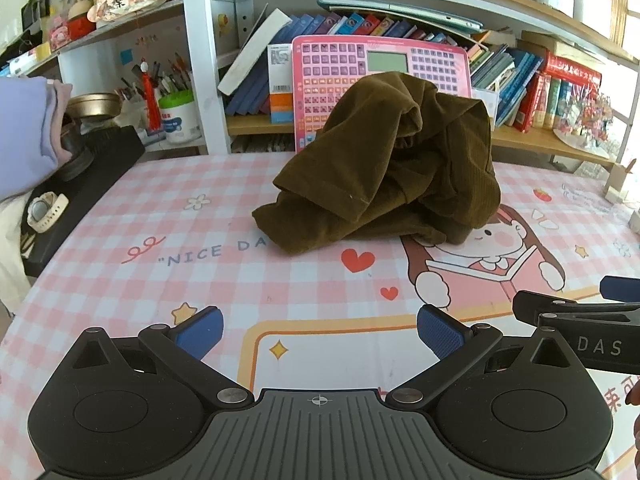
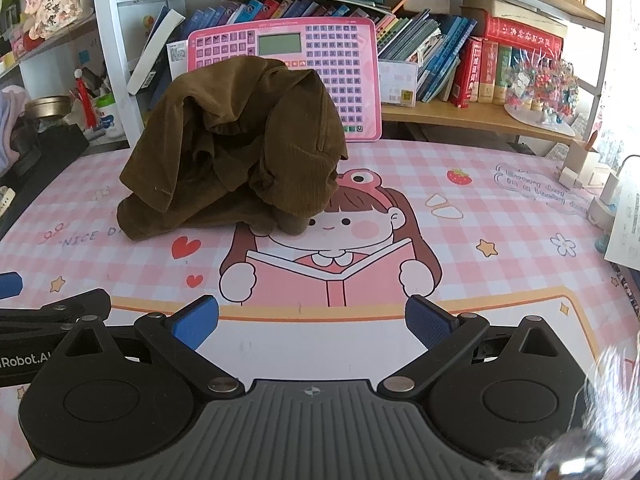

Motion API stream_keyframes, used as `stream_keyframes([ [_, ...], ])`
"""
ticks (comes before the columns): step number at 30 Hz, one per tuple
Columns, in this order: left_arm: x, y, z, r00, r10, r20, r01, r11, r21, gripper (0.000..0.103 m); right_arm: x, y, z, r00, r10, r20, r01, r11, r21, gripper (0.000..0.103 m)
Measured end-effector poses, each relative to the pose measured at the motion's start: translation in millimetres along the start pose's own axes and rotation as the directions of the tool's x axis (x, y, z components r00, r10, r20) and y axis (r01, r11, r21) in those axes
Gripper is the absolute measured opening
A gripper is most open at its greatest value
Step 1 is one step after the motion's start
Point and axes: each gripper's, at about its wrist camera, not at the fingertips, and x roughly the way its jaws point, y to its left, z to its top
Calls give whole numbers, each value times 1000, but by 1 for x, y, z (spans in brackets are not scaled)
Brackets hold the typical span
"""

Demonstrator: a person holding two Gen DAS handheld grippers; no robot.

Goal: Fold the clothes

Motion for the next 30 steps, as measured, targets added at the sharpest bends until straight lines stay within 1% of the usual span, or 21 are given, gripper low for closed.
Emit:
stream_keyframes([
  [14, 9, -5, -2, 999, 0, -35, 1, 1000, 7, 103, 9, -5, -2, 1000, -3, -29, 3, 1000, -1, 101],
  [19, 14, -6, 5, 999, 5, -43, -4, 1000, 18, 103, 13, -12, -1, 999, 28, -32, -27, 999, 26, 101],
  [22, 19, -6, 18, 1000, -7, -26, 8, 1000, 25, 103, 13, -24, 1, 998, 54, -27, -52, 996, 76, 101],
  [27, 31, -13, 56, 998, -42, 51, 40, 999, 33, 103, 11, -47, 1, 995, 94, -10, -91, 981, 171, 101],
  [30, 46, -27, 79, 996, -30, 85, 24, 997, 66, 103, 7, -63, 0, 993, 117, -2, -113, 965, 238, 101],
])
